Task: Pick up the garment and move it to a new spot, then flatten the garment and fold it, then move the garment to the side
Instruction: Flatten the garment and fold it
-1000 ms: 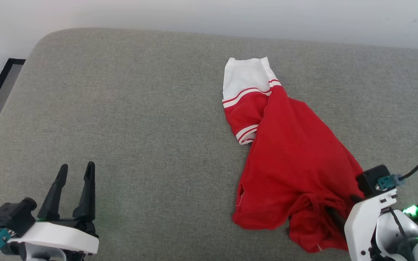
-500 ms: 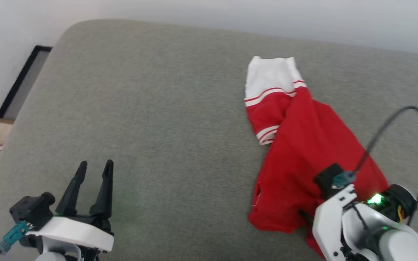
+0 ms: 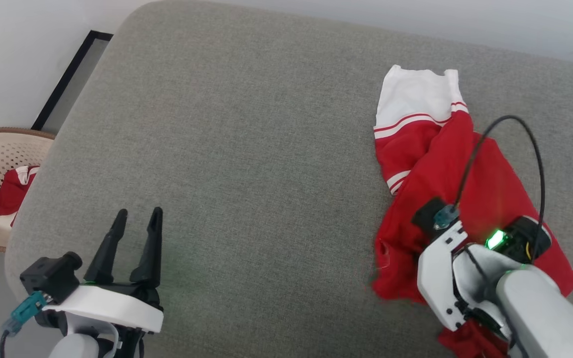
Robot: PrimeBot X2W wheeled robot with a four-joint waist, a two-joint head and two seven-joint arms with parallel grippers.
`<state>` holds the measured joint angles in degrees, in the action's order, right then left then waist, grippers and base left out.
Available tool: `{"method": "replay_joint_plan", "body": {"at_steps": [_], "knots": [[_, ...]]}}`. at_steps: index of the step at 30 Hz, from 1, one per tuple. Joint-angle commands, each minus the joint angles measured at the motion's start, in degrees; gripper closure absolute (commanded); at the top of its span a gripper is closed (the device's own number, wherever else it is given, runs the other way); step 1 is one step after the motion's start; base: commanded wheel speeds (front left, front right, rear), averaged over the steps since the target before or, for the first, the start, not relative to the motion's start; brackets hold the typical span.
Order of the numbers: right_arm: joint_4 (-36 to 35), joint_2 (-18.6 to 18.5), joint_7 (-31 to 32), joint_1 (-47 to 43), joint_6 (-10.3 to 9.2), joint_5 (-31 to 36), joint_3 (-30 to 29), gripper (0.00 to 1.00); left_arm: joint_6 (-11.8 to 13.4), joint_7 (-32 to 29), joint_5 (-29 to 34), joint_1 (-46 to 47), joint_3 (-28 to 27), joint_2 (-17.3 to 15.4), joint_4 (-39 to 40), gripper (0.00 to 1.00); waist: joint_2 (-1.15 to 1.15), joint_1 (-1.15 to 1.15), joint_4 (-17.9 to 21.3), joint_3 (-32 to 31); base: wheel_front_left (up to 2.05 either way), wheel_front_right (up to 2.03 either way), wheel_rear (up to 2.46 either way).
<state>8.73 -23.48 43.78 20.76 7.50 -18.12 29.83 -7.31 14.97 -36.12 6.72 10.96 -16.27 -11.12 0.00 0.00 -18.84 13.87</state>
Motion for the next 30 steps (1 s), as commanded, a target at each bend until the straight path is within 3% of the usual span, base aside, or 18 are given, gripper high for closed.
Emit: {"method": "replay_joint_plan", "body": {"at_steps": [1, 8, 14, 19, 26, 28, 29, 30], "knots": [[0.99, 0.55, -1.34, -0.36, -0.04, -0.75, -1.37, 1.0, -0.14, 0.3, -0.1, -0.32, -0.74, 0.11, -0.05, 0.0, 0.0, 0.0, 0.38, -0.28, 0.0, 0.0, 0.0], [-5.14, 2.3, -3.43, -2.16, -0.02, -2.74, -11.7, 1.0, -0.14, 0.3, 0.33, -1.98, -2.69, -0.22, 0.66, 0.0, 0.0, 0.0, 2.55, -1.23, 0.0, 0.0, 0.0], [-9.59, 4.31, -5.01, -4.54, -0.03, -1.13, -24.76, 1.0, -0.14, 0.3, 0.82, -2.51, -3.21, -0.26, 1.33, 0.0, 0.0, 0.0, 4.68, -1.55, 0.0, 0.0, 0.0], [-7.6, 6.12, -6.41, -6.47, -0.02, 2.11, -34.15, 1.0, -0.14, 0.3, 0.89, -1.94, -2.84, -0.23, 1.58, 0.0, 0.0, 0.0, 5.51, -1.5, 0.0, 0.0, 0.0], [0.61, 8.03, -8.19, -7.17, -0.02, 5.28, -40.71, 1.0, -0.14, 0.3, 0.82, -1.18, -2.59, -0.58, 1.57, 0.0, 0.0, 0.0, 6.22, -0.96, 0.0, 0.0, 0.0], [3.6, 8.02, -8.76, -6.35, -0.01, 6.18, -41.17, 0.55, -0.14, 0.3, 0.91, -0.98, -2.46, -0.74, 1.48, 0.0, 0.0, 0.0, 6.41, -0.81, 0.0, 0.0, 0.0], [5.17, 8.25, -8.9, -5.96, -0.01, 5.82, -41.43, 0.17, -0.14, 0.3, 1.01, -0.89, -2.33, -0.88, 1.4, 0.0, 0.0, 0.0, 6.53, -0.78, 0.0, 0.0, 0.0], [6.22, 8.45, -9.28, -5.65, -0.01, 6.15, -41.5, 0.0, -0.14, 0.3, 1.02, -0.74, -2.23, -1.02, 1.32, 0.0, 0.0, 0.0, 6.68, -0.8, 0.0, 0.0, 0.0]]}}
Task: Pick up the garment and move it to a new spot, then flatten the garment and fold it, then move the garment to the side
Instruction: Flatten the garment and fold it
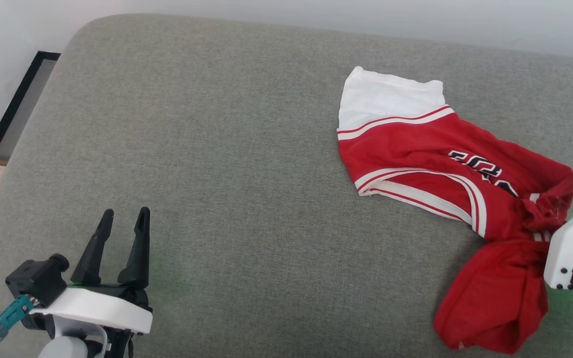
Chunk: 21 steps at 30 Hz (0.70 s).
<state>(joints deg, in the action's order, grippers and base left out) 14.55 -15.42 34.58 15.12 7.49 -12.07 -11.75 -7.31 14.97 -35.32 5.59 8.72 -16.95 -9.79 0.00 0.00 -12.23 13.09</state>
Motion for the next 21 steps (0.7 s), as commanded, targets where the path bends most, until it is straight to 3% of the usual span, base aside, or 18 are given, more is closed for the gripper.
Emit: {"method": "replay_joint_plan", "body": {"at_steps": [1, 7, 21], "knots": [[1.13, 0.4, -0.29, 0.39, 0.0, 0.62, 0.14, 0.0, -0.14, 0.3, 0.34, 0.59, 0.14, -0.6, -0.04, 0.0, 0.0, 0.0, 0.25, -0.03, 0.0, 0.0, 0.0], [1.55, 0.31, -1.66, 2.17, 0.01, -0.32, 1.58, 0.0, -0.14, 0.3, 0.17, 1.5, 1.58, -2.89, -0.14, 0.0, 0.0, 0.0, 2.29, -0.71, 0.0, 0.0, 0.0], [-10.36, 3.53, -10.41, -0.84, -0.01, 1.56, 3.02, 0.0, -0.14, -5.68, -5.03, 9.65, 9.03, -12.51, 1.23, 0.0, 0.0, 0.0, 9.97, -2.74, 0.0, 0.0, 0.0]]}}
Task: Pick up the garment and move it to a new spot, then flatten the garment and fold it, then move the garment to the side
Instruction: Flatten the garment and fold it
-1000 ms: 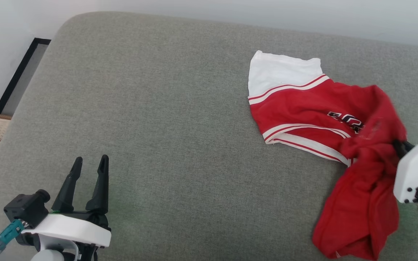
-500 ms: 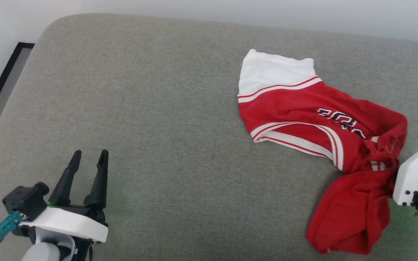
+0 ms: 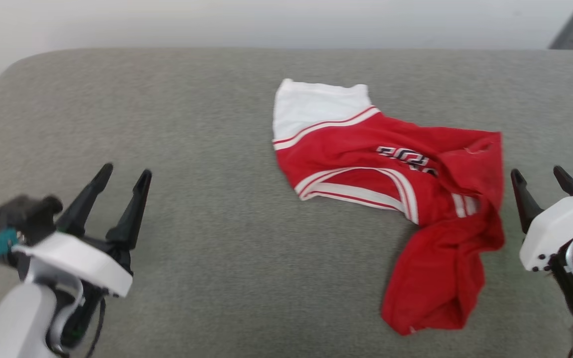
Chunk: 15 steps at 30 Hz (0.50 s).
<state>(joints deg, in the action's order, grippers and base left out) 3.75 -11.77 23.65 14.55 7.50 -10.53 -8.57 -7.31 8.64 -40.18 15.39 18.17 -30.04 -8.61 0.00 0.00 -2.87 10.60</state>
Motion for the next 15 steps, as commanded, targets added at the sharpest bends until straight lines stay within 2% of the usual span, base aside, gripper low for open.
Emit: {"method": "replay_joint_plan", "body": {"at_steps": [1, 9, 15], "knots": [[-0.3, 0.31, -0.58, -0.53, -0.02, 0.36, 0.2, 0.0, -0.14, -0.28, -0.68, 0.84, 0.25, -0.26, 0.25, 0.0, 0.0, 0.0, 1.32, -0.27, 0.0, 0.0, 0.0], [-3.95, 4.77, -11.96, -2.1, -0.02, 3.91, 1.02, 0.0, -0.14, -10.29, -4.83, 10.12, 7.02, -5.76, -0.37, 0.0, 0.0, 0.0, 7.37, 0.01, 0.0, 0.0, 0.0], [-2.93, 7.2, -20.63, -2.34, -0.02, 5.96, 2.52, 0.0, -0.14, -16.86, -7.89, 17.74, 11.93, -8.25, -3.01, 0.0, 0.0, 0.0, 12.44, 1.08, 0.0, 0.0, 0.0]]}}
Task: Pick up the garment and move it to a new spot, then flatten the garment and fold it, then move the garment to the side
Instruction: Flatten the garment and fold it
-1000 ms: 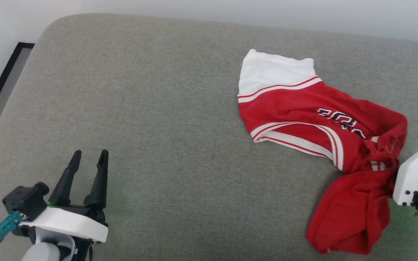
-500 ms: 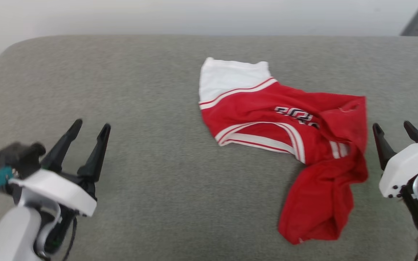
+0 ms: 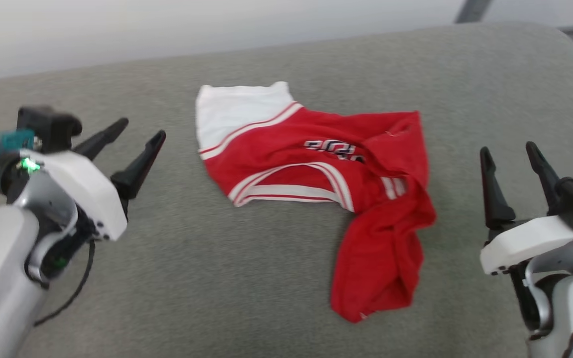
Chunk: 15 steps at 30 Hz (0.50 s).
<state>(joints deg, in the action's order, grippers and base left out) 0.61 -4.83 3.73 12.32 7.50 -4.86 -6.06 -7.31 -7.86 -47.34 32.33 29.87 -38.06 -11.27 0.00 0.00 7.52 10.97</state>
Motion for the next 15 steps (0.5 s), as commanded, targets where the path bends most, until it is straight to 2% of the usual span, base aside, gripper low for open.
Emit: {"method": "replay_joint_plan", "body": {"at_steps": [1, 6, 8, 15], "knots": [[0.54, 0.55, -2.03, -0.25, -0.02, 0.66, 0.37, 0.0, -0.14, -1.34, -1.43, 2.1, 1.03, -0.38, -0.7, 0.0, 0.0, 0.0, 2.83, 0.9, 0.0, 0.0, 0.0], [1.03, 1.77, -7.96, -0.87, -0.02, 3.22, 1.0, 0.0, -0.14, -7.33, -4.21, 8.43, 5.02, -1.31, -4.24, 0.0, 0.0, 0.0, 6.35, 2.3, 0.0, 0.0, 0.0], [0.95, 2.0, -11.03, -0.86, -0.02, 4.06, 1.31, 0.0, -0.14, -11.48, -5.72, 11.69, 7.11, -1.34, -7.9, 0.0, 0.0, 0.0, 8.26, 3.42, 0.0, 0.0, 0.0], [1.97, 2.0, -15.45, -0.95, -0.02, -0.12, 3.34, 0.0, -0.1, -21.19, -6.97, 17.22, 11.01, -0.31, -18.01, 0.0, 0.0, 0.0, 11.94, 6.23, 0.0, 0.0, 0.0]]}}
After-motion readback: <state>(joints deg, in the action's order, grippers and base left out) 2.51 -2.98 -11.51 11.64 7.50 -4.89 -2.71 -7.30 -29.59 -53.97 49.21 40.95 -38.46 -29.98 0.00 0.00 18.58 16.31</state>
